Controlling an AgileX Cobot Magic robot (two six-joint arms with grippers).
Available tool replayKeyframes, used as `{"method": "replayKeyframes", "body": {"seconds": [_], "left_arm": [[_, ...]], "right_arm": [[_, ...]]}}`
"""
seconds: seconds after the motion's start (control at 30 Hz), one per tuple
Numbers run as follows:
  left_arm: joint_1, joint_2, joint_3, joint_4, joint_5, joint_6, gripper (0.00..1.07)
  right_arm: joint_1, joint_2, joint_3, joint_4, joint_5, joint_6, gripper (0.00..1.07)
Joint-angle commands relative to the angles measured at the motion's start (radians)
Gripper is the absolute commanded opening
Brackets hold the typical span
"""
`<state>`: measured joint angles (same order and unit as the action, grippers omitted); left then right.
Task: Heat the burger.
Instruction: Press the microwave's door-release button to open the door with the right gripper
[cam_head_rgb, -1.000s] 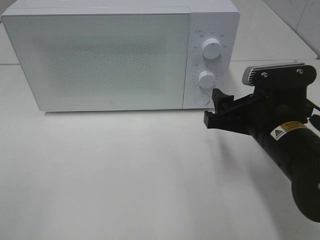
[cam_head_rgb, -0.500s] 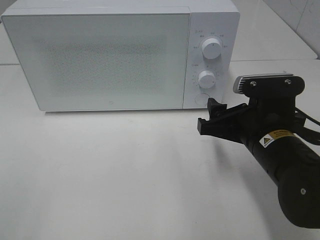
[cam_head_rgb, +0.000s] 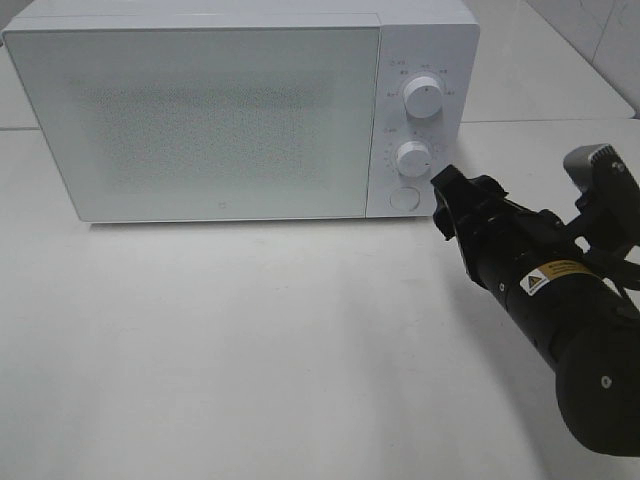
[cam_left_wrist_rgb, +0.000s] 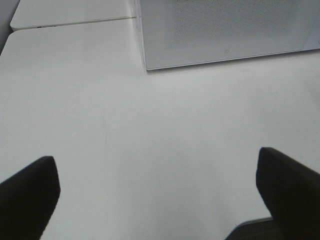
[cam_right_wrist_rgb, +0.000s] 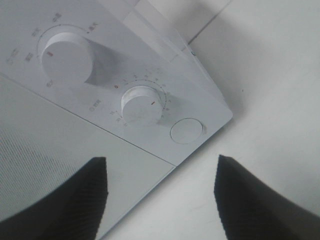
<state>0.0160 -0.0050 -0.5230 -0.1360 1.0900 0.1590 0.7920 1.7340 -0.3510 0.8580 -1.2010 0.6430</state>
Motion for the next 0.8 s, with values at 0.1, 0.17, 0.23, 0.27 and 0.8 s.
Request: {"method": "replayKeyframes", "body": {"seconds": [0.1, 0.17, 0.23, 0.27, 0.8], "left_arm": [[0.004, -0.006, 0.003, -0.007, -0.012, -0.006, 1.00], [0.004, -0.006, 0.003, -0.007, -0.012, -0.006, 1.00], [0.004, -0.006, 0.003, -0.007, -0.012, -0.006, 1.00], [0.004, -0.006, 0.003, -0.007, -0.012, -0.006, 1.00], [0.004, -0.006, 0.003, -0.007, -0.012, -0.006, 1.00]], "right_arm": [[0.003, 0.000, -0.008, 0.001, 0.039, 0.368, 0.49], [0.003, 0.000, -0.008, 0.001, 0.045, 0.505, 0.41], [0.003, 0.000, -0.008, 0.001, 0.045, 0.586, 0.34], [0.003, 0.000, -0.008, 0.001, 0.045, 0.643, 0.30], [-0.022, 0.000, -0.051, 0.016, 0.149, 0.661, 0.00]]}}
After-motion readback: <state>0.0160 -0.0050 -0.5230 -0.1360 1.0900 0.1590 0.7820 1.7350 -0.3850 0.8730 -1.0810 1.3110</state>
